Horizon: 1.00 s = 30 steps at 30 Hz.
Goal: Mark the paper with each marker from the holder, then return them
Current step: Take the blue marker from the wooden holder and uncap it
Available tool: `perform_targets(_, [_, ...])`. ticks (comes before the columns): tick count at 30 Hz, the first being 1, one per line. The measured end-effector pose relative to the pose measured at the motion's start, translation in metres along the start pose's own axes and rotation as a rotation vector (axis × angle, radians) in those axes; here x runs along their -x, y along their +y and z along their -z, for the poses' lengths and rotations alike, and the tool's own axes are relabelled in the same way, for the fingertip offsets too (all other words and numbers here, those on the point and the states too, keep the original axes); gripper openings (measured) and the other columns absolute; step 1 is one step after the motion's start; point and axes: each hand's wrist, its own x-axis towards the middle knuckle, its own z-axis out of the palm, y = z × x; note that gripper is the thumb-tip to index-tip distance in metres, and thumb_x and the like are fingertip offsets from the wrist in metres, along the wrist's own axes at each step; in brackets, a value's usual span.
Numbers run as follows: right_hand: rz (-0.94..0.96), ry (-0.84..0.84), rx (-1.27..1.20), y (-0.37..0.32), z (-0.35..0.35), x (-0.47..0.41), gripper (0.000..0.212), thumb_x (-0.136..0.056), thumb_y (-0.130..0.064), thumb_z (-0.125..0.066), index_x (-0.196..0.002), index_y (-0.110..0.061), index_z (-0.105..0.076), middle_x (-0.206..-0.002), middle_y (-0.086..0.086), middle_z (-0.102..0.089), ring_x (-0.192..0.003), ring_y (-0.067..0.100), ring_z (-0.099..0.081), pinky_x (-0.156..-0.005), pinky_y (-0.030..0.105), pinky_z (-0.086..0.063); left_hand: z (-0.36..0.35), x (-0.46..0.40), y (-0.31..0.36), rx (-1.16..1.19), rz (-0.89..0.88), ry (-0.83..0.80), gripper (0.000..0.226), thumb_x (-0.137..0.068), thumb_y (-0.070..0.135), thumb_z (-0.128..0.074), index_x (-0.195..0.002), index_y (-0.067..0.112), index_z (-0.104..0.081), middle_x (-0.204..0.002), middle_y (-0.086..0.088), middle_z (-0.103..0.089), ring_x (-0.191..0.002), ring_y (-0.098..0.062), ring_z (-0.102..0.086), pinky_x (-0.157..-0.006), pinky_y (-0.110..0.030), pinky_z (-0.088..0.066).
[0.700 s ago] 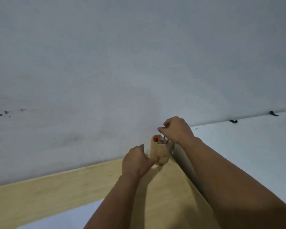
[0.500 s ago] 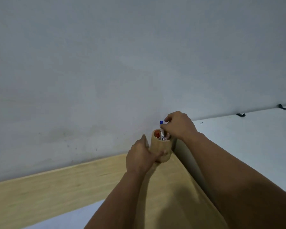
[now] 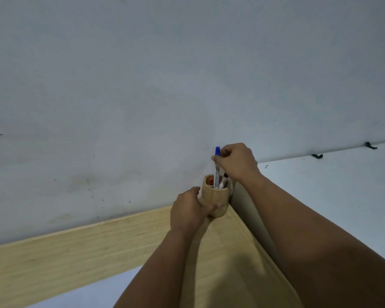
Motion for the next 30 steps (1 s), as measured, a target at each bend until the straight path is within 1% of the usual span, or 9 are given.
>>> perform_targets(4, [0.095,0.138,-0.213,-0.034,0.045,0.017,0.018,-0.098,-0.024,-0.077,-0.096,-0.007,-0.081,-0.089,0.008,-0.08,-0.088,0.026,-0.074,-0.086,0.035,-0.055,0.046,0.007,0.012,-0.109,-0.006,0.043,0.064,-0.084,0.058,-0.072,-0.132,0.016,-0.067,-0.128,-0.003,-0.072,-0.116,-0.022,-0.067,-0.094,-0.039,-0.055])
perform_targets(8, [0.169,0.12,-0.393,-0.069,0.068,0.048,0.014,-0.101,-0.023,-0.072,-0.097,-0.013,-0.081,-0.09,0.011,-0.081,-0.092,0.033,-0.077,-0.094,0.045,-0.061,0.112,0.027,0.023,-0.157,-0.019,0.117,0.048,-0.091,0.051,-0.064,-0.126,0.02,-0.07,-0.126,0.005,-0.073,-0.116,-0.019,-0.067,-0.095,-0.038,-0.055])
perform_targets(12, [0.135,-0.121,-0.579,-0.1,0.056,0.104,0.017,-0.107,-0.024,-0.066,-0.12,-0.02,-0.077,-0.092,0.008,-0.069,-0.07,0.022,-0.066,-0.075,0.037,-0.062,0.184,0.067,0.029,-0.204,-0.014,0.197,0.037,-0.095,0.049,-0.057,-0.114,0.023,-0.075,-0.113,0.006,-0.076,-0.108,-0.021,-0.068,-0.087,-0.035,-0.054])
perform_targets(15, [0.1,-0.29,-0.578,-0.112,0.022,0.151,0.028,-0.11,-0.018,-0.059,-0.135,-0.017,-0.073,-0.093,0.003,-0.066,-0.073,0.017,-0.058,-0.07,0.028,-0.052,0.229,0.106,0.018,-0.244,0.022,0.242,0.04,-0.1,0.052,-0.048,-0.095,0.019,-0.071,-0.096,0.0,-0.074,-0.093,-0.028,-0.067,-0.075,-0.034,-0.048])
perform_targets(18, [0.087,-0.485,-0.586,-0.12,-0.017,0.199,0.029,-0.103,-0.011,-0.067,-0.131,-0.014,-0.075,-0.104,0.004,-0.073,-0.082,0.017,-0.067,-0.071,0.027,-0.053,0.263,0.149,-0.006,-0.255,0.101,0.234,0.057,-0.098,0.066,-0.034,-0.078,0.018,-0.058,-0.081,-0.001,-0.072,-0.081,-0.028,-0.07,-0.075,-0.04,-0.055])
perform_targets(21, [0.099,-0.648,-0.646,-0.132,-0.05,0.246,0.02,-0.097,-0.013,-0.078,-0.117,-0.012,-0.082,-0.107,0.016,-0.08,-0.083,0.016,-0.073,-0.07,0.027,-0.054,0.288,0.19,-0.034,-0.244,0.17,0.126,0.069,-0.095,0.075,-0.031,-0.078,0.016,-0.062,-0.079,-0.005,-0.073,-0.079,-0.029,-0.069,-0.077,-0.045,-0.058])
perform_targets(25, [0.106,-0.797,-0.702,-0.15,-0.083,0.288,0.02,-0.101,-0.017,-0.074,-0.12,-0.017,-0.081,-0.115,0.015,-0.082,-0.08,0.014,-0.072,-0.069,0.026,-0.055,0.31,0.228,-0.068,-0.101,0.2,0.004,0.055,-0.102,0.058,-0.043,-0.094,0.014,-0.074,-0.074,-0.009,-0.062,-0.077,-0.035,-0.07,-0.073,-0.048,-0.063])
perform_targets(27, [0.112,-0.848,-0.717,-0.156,-0.095,0.299,0.021,-0.102,-0.017,-0.072,-0.121,-0.017,-0.08,-0.109,0.013,-0.083,-0.079,0.013,-0.07,-0.068,0.026,-0.054,0.319,0.239,-0.08,-0.017,0.253,0.015,0.05,-0.104,0.051,-0.046,-0.1,0.009,-0.074,-0.075,-0.007,-0.057,-0.07,-0.025,-0.061,-0.066,-0.042,-0.061])
perform_targets(30, [0.109,-0.892,-0.731,-0.164,-0.11,0.308,0.019,-0.099,-0.013,-0.076,-0.117,-0.016,-0.081,-0.105,0.006,-0.084,-0.077,0.01,-0.072,-0.068,0.023,-0.055,0.329,0.25,-0.093,0.131,0.341,0.003,0.044,-0.105,0.045,-0.046,-0.094,0.01,-0.07,-0.074,-0.005,-0.052,-0.061,-0.014,-0.049,-0.058,-0.032,-0.053])
